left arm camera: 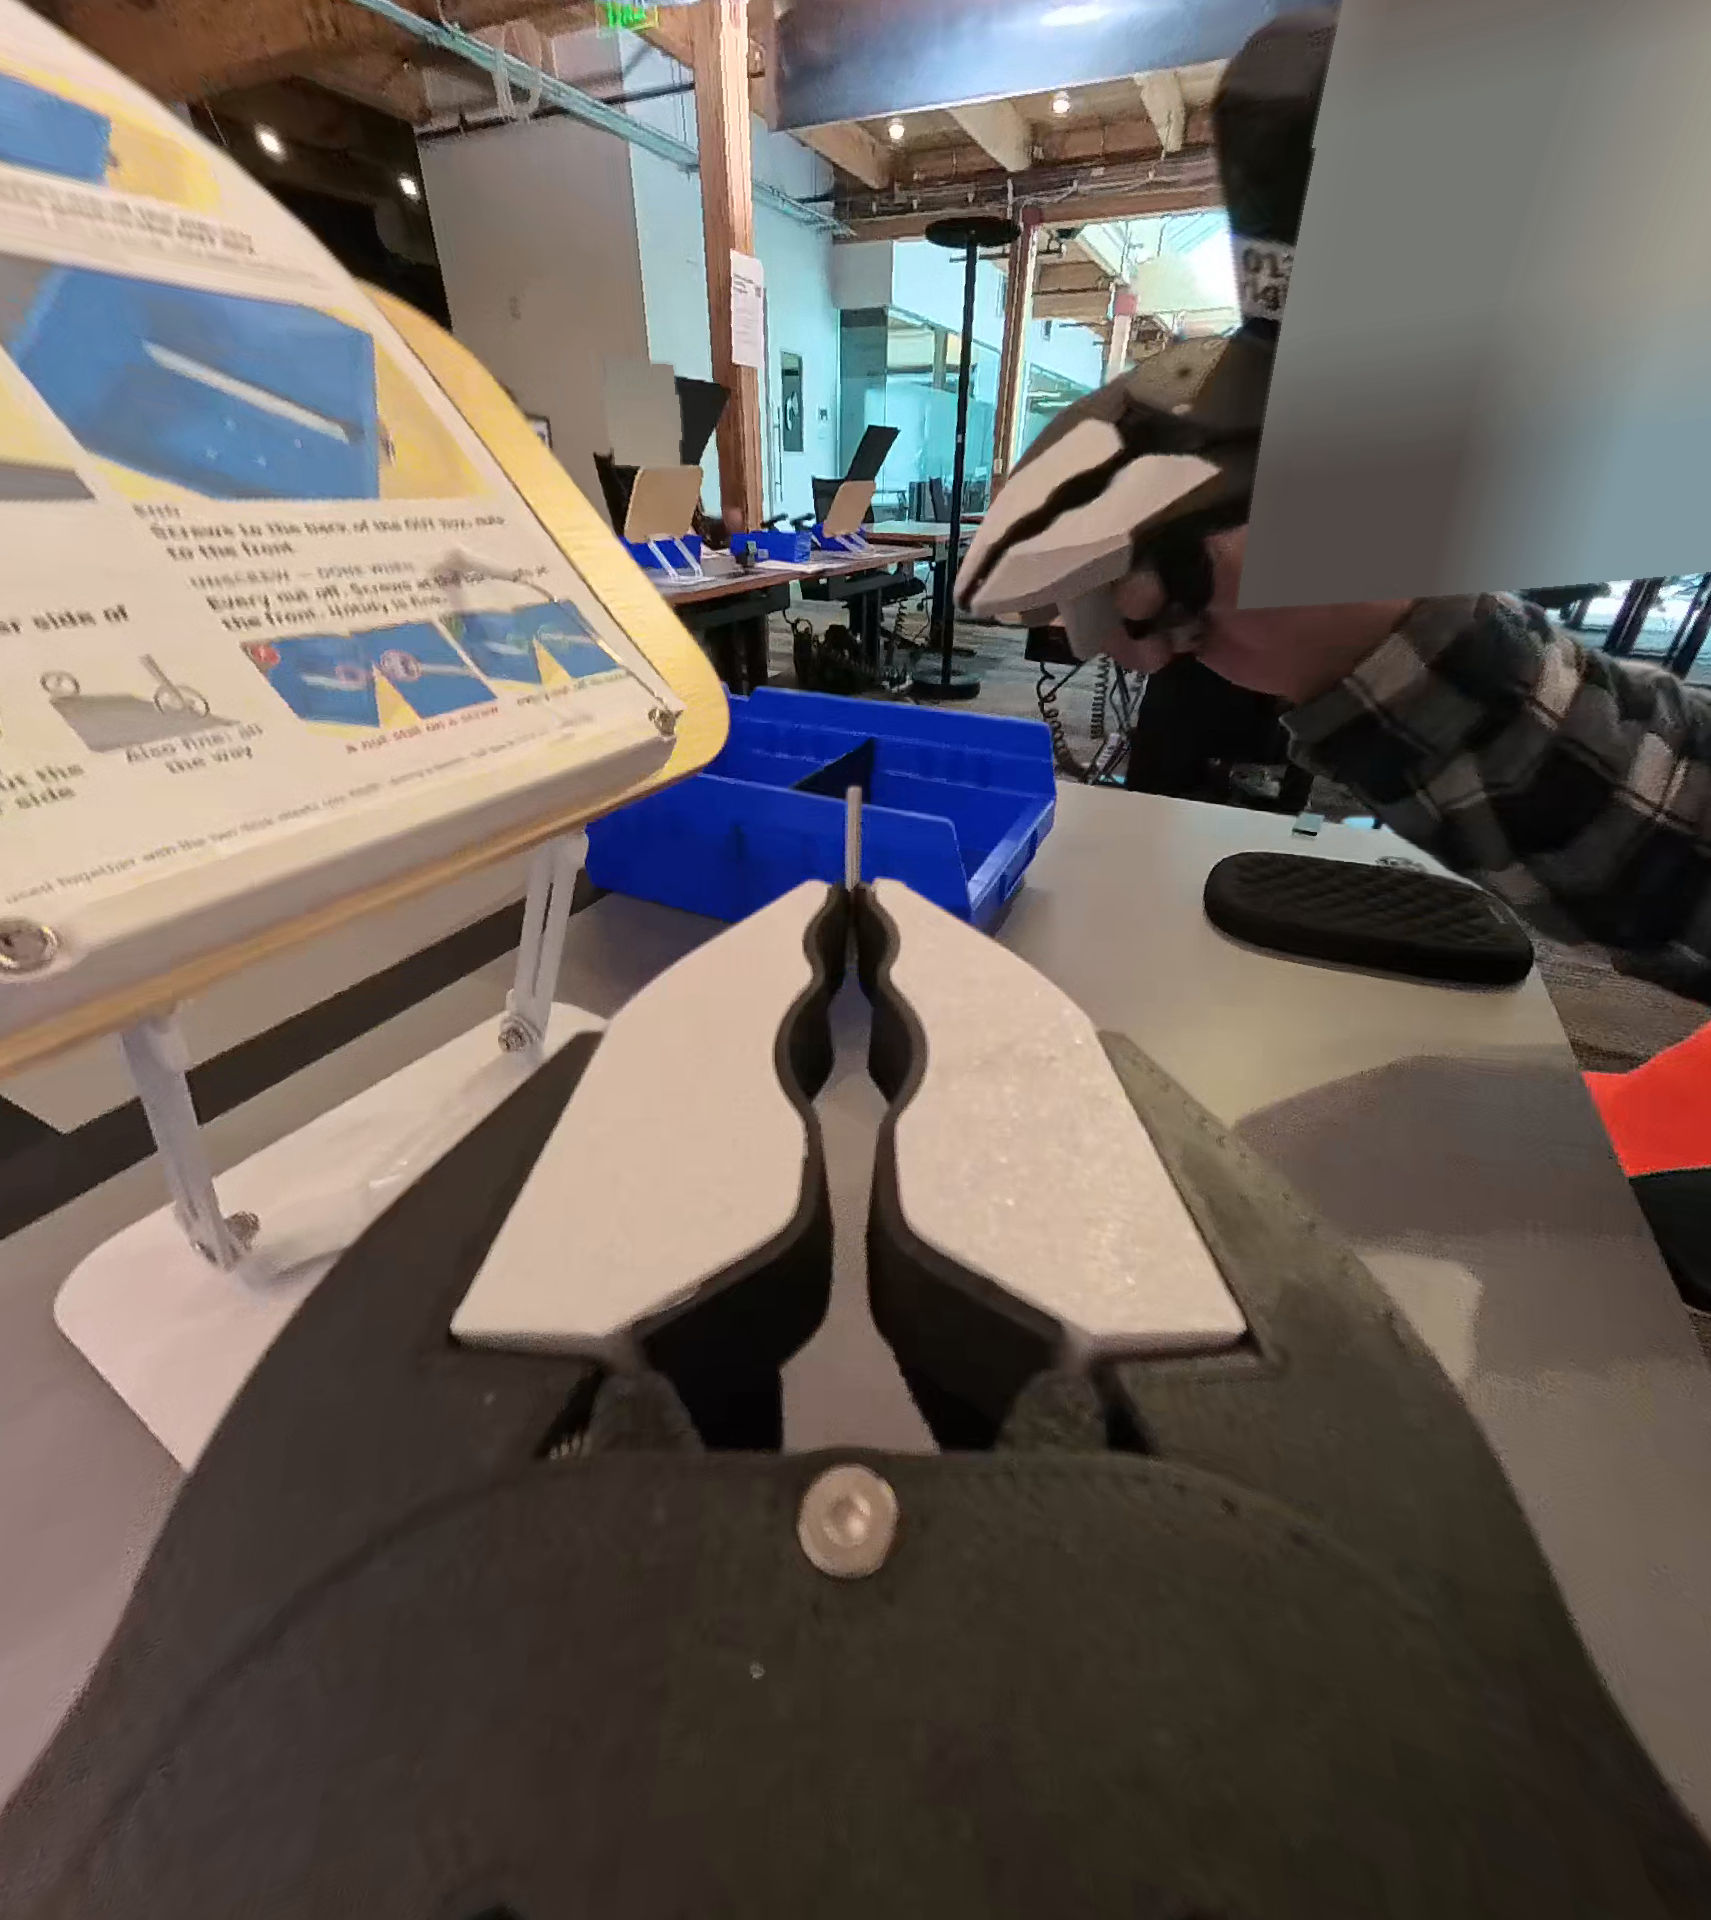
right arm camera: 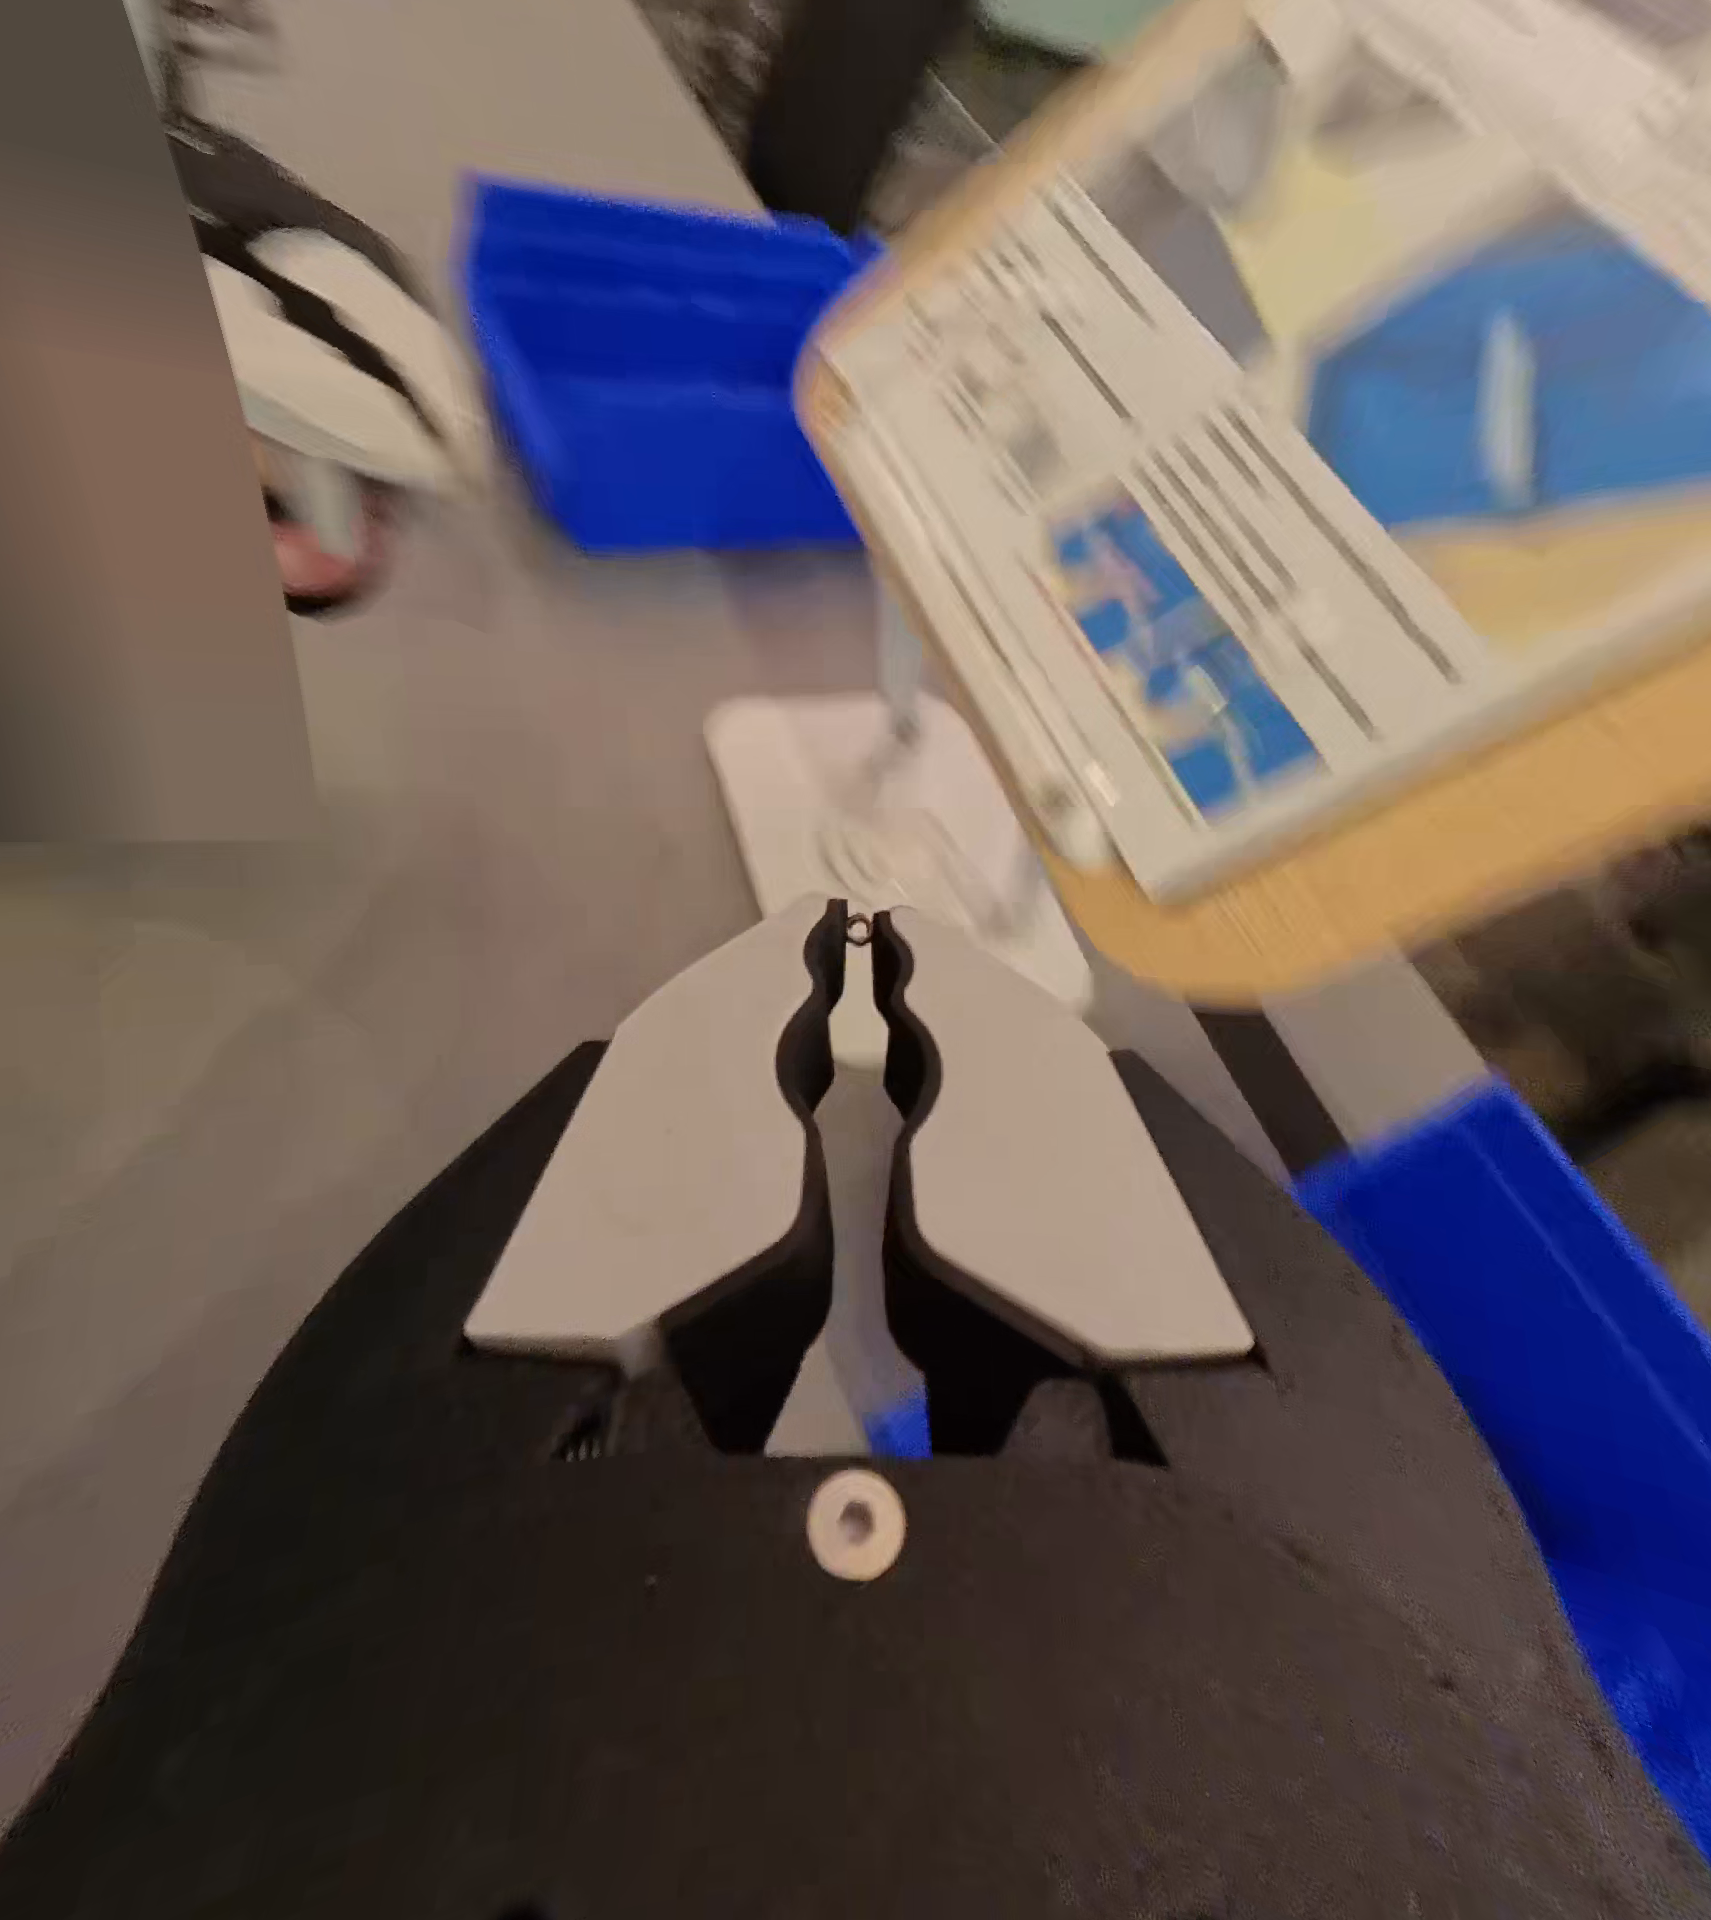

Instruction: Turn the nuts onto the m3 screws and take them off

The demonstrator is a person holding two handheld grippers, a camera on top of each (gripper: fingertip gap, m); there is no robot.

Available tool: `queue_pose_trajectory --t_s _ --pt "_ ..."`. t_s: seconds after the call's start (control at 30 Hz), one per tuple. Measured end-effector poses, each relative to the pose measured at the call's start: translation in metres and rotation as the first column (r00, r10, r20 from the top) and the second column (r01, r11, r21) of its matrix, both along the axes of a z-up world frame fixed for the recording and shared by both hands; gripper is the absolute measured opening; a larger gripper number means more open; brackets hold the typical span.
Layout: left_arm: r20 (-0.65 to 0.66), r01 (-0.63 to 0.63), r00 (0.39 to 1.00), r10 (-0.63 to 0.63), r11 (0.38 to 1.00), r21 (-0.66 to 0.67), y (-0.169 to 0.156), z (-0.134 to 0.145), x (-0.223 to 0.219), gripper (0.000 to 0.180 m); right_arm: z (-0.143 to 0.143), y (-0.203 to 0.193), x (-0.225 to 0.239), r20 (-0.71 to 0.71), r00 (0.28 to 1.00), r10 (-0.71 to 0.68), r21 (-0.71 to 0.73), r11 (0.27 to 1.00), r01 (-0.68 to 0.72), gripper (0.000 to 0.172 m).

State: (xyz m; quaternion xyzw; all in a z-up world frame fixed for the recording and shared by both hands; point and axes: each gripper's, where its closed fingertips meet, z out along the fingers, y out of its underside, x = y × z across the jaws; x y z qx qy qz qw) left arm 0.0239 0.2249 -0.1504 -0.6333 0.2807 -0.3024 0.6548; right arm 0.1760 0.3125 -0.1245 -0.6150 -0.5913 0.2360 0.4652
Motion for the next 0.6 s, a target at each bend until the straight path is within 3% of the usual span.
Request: queue_pose_trajectory --t_s 0.1,0.2,0.53,0.57,0.6 --pt "0.03 0.025 0.999 -0.024 0.999 -0.021 0.003 -0.006 0.006 0.001 -0.043 0.053 0.056 0.109 0.973 -0.205 -0.097 0.972 0.215 0.005" --pt "0.003 0.029 1.0 -0.029 0.999 -0.023 0.004 -0.008 0.013 0.001 -0.086 0.086 0.085 0.177 0.936 -0.303 -0.151 0.932 0.33 0.006" --pt "0.008 0.04 0.999 -0.04 0.998 -0.041 0.008 -0.012 0.021 0.001 -0.136 0.124 0.117 0.327 0.879 -0.347 -0.264 0.859 0.438 0.006" --pt "0.008 0.043 0.999 -0.042 0.998 -0.044 0.009 -0.013 0.022 0.001 -0.146 0.128 0.122 0.363 0.86 -0.359 -0.279 0.838 0.468 0.01" --pt "0.009 0.044 0.999 -0.043 0.998 -0.045 0.009 -0.013 0.024 0.001 -0.15 0.132 0.127 0.381 0.842 -0.381 -0.271 0.825 0.496 0.033"
